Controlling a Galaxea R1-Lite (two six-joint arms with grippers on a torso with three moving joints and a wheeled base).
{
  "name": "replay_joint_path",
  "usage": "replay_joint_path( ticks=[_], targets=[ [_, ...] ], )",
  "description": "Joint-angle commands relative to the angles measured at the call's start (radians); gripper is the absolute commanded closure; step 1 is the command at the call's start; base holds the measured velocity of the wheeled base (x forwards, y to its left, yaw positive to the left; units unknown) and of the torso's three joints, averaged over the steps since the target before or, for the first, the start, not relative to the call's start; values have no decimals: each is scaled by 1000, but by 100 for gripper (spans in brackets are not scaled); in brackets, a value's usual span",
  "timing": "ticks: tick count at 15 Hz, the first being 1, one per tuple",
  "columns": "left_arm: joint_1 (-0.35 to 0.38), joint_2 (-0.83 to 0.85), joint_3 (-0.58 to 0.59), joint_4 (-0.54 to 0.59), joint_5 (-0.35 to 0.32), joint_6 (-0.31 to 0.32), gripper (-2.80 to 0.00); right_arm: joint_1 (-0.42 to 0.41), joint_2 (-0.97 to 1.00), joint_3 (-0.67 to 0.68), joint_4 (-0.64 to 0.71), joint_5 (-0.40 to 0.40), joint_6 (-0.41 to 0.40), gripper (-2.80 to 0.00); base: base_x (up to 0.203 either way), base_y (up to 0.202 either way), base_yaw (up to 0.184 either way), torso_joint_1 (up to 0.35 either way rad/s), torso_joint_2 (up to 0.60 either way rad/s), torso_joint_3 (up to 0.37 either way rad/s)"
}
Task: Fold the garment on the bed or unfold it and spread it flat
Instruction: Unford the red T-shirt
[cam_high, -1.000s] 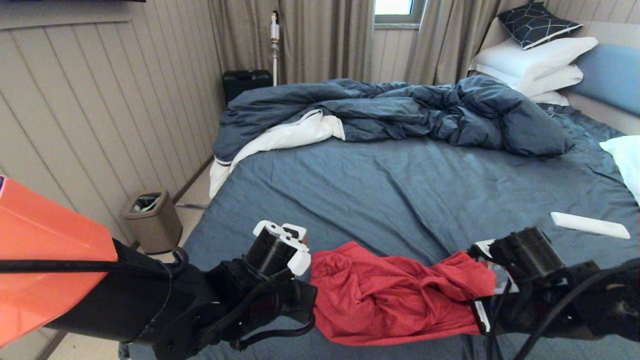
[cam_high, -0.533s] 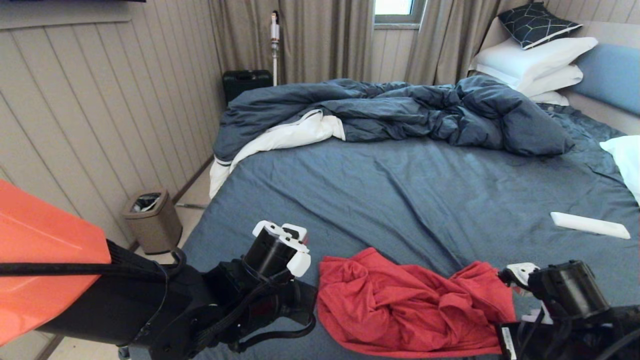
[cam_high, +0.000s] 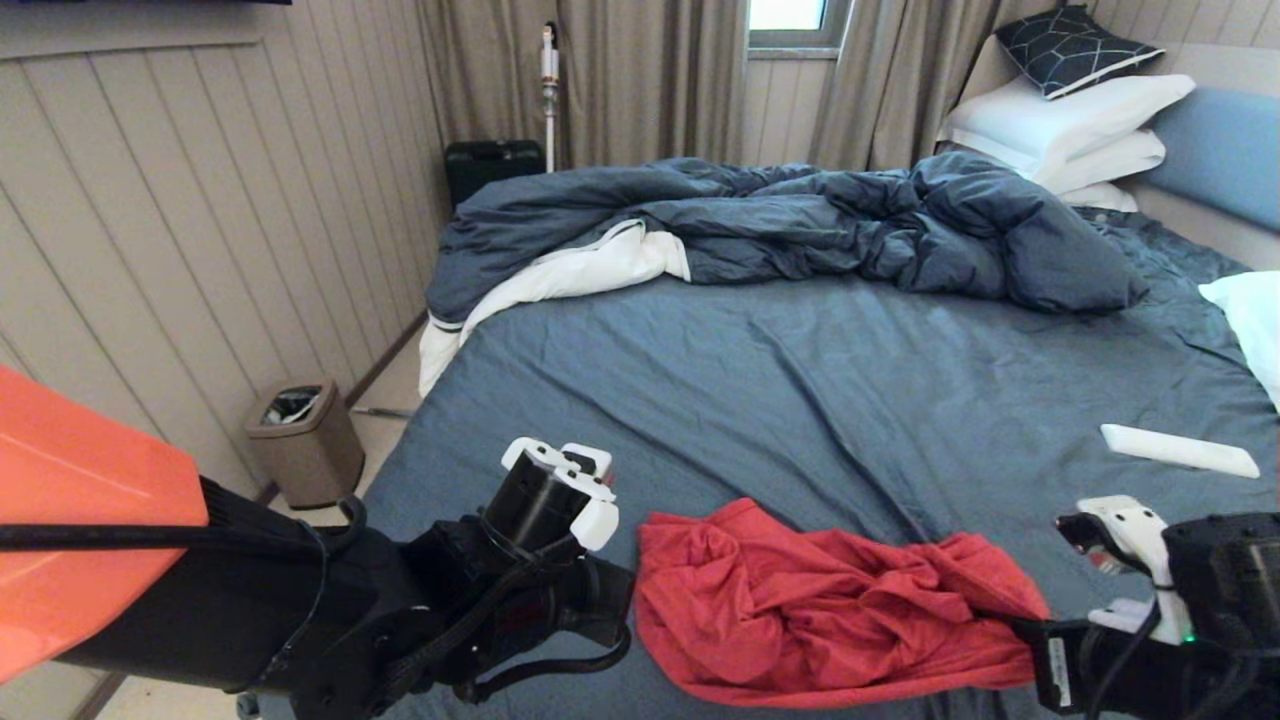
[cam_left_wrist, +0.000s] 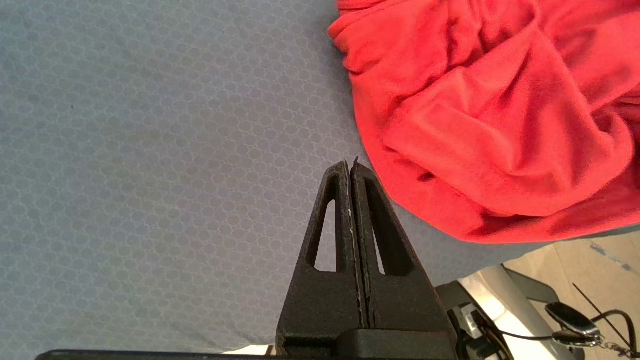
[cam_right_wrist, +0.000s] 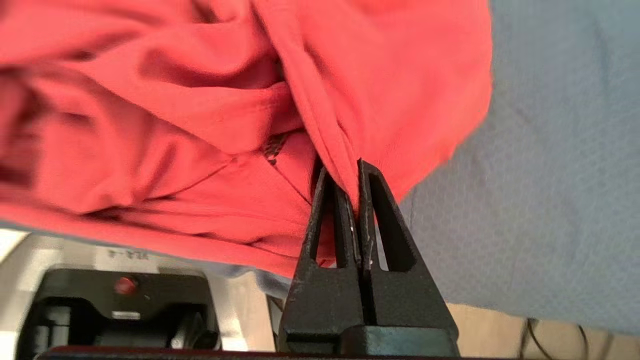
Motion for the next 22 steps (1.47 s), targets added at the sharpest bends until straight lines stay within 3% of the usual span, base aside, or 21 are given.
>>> replay_joint_path(
  ticks=[1, 7, 11, 12, 13, 19, 22],
  targets=[
    [-1, 7, 0, -2, 1, -2, 0, -2, -46, 9, -3, 2, -2, 0, 0, 0, 0, 0, 0, 0],
    [0, 23, -8, -2, 1, -2, 0, -23, 154, 15, -85, -15, 2, 0, 0, 0, 0, 0, 0, 0],
    [0, 23, -8, -2, 1, -4, 0, -33, 166, 17, -114, -16, 8, 0, 0, 0, 0, 0, 0, 0],
    [0, 22, -8, -2, 1, -4, 0, -34, 169, 21, -117, -17, 10, -52, 0, 0, 0, 0, 0, 0],
    [0, 22, -9, -2, 1, -5, 0, -32, 176, 11, -117, -13, 5, -280, 0, 0, 0, 0, 0, 0],
    [0, 17, -6, -2, 1, -4, 0, -31, 127, -29, -104, -8, 5, -280, 0, 0, 0, 0, 0, 0],
    [0, 21, -12, -2, 1, -4, 0, -31, 150, -129, -38, -7, 39, -280, 0, 0, 0, 0, 0, 0]
  ],
)
